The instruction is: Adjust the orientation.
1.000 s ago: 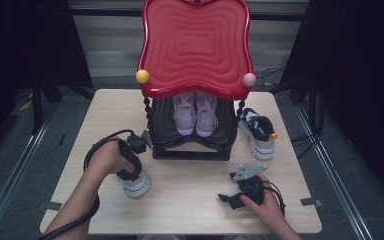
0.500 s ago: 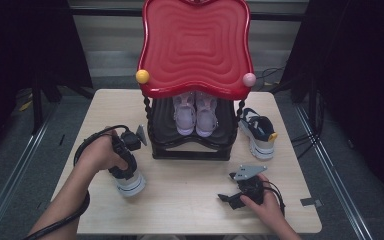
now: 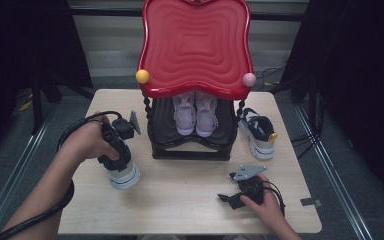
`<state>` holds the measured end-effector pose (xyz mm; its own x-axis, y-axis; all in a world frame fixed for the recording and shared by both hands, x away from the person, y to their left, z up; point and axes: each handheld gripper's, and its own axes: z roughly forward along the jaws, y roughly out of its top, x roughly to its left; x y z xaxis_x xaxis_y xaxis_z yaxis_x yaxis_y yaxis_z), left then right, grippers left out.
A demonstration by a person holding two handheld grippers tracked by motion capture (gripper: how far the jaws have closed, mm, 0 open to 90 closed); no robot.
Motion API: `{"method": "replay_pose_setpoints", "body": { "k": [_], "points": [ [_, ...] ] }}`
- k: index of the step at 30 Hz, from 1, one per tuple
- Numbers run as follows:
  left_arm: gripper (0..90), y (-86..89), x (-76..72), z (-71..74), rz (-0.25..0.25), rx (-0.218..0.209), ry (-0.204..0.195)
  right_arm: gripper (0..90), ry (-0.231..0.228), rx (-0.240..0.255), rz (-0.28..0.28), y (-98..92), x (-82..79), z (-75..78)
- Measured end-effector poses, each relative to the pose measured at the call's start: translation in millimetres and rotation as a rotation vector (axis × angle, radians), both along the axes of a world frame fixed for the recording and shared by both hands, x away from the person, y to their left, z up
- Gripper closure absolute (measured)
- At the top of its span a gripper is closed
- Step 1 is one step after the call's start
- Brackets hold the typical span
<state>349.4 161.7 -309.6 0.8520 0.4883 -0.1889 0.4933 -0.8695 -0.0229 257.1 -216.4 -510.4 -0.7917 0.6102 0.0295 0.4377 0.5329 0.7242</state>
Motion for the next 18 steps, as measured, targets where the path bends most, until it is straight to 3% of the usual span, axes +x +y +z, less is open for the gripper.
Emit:
{"method": "replay_pose_setpoints", "body": {
  "k": [18],
  "points": [
    [75.8,-7.9,-4.3,80.3,-0.031,-0.013,-0.027,11.8,0.001,-0.003,0.001,-0.1,-0.1,0.0]
  ]
}}
